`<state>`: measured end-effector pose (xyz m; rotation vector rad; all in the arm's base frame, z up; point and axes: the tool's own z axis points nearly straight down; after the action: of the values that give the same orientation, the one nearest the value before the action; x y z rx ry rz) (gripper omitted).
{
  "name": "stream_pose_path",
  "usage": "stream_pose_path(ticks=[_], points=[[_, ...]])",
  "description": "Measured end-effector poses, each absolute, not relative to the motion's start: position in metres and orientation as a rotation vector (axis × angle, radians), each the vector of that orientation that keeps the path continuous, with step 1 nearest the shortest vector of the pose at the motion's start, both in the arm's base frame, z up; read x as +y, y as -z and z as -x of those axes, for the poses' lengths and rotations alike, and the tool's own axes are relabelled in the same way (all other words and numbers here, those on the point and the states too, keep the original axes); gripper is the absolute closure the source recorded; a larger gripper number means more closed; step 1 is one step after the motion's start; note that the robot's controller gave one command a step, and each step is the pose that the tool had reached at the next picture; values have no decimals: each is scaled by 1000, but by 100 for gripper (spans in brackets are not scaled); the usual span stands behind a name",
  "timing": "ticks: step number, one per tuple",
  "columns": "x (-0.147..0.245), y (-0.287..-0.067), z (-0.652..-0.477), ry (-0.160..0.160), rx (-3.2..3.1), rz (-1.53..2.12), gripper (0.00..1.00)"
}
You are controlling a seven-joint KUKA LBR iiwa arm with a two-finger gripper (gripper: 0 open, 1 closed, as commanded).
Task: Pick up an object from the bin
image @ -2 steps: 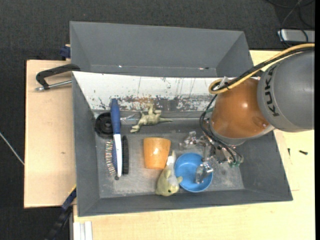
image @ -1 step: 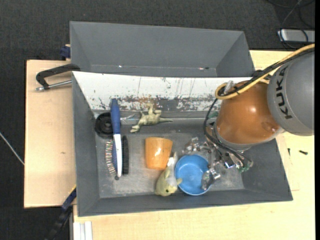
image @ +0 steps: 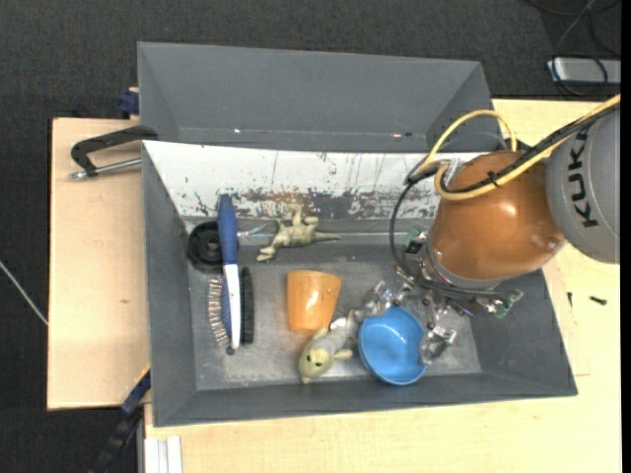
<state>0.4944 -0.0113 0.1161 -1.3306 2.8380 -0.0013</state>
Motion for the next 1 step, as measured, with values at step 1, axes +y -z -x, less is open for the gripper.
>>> stream_pose_path(ticks=[1], points=[[-12, -74, -495, 4, 2480, 1910, 0]])
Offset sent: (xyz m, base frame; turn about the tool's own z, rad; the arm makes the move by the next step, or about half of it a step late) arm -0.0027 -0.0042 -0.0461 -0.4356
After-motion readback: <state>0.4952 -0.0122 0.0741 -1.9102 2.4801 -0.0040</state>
